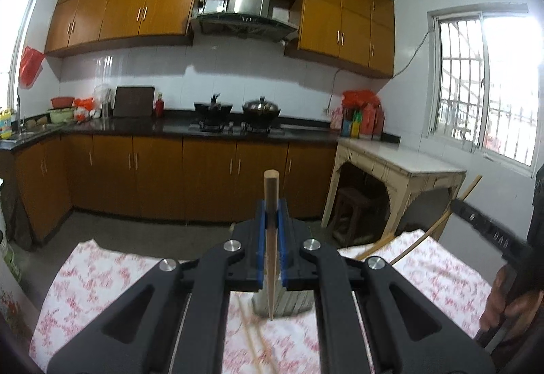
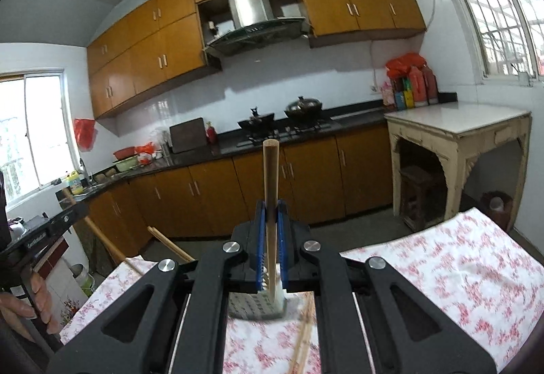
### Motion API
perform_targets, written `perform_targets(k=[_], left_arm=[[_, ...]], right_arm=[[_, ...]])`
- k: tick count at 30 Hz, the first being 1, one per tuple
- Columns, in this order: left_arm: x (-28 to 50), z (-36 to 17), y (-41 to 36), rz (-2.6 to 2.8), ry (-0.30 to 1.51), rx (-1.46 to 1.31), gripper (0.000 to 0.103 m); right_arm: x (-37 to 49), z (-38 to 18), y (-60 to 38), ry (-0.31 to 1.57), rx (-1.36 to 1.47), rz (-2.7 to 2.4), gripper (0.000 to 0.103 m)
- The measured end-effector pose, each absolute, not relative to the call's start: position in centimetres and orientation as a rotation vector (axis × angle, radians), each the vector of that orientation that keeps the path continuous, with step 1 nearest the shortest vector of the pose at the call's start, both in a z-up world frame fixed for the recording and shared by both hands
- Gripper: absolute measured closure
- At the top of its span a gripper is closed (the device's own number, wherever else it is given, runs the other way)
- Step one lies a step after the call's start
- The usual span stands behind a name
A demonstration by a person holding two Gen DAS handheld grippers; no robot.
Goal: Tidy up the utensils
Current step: 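Lift both held chopsticks upright and carry them above the green holder, then lower the chopsticks into the green holder and open both tools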
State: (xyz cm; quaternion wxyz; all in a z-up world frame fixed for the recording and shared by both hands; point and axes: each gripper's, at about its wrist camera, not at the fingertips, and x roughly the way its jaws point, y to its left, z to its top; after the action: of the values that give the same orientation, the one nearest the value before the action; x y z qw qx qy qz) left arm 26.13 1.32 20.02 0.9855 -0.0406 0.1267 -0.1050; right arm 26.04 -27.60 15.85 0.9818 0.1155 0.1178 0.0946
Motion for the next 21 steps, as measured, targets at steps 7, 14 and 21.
perform_targets(k=[7, 14, 21], left_arm=[[29.2, 22.4, -0.9, -0.167, 0.175, -0.105, 0.095], [32.7, 21.9, -2.1, -0.135, 0.163, -0.112, 0.095], [35.7, 19.4, -2.2, -0.128, 0.227, -0.128, 0.095]], right_arm=[[28.7, 17.0, -25.3, 0.207, 0.210, 0.206, 0.096], [31.9, 16.2, -23.6, 0.207, 0.212, 0.207, 0.095], [34.8, 13.9, -22.6, 0.271, 0.215, 0.205, 0.096]])
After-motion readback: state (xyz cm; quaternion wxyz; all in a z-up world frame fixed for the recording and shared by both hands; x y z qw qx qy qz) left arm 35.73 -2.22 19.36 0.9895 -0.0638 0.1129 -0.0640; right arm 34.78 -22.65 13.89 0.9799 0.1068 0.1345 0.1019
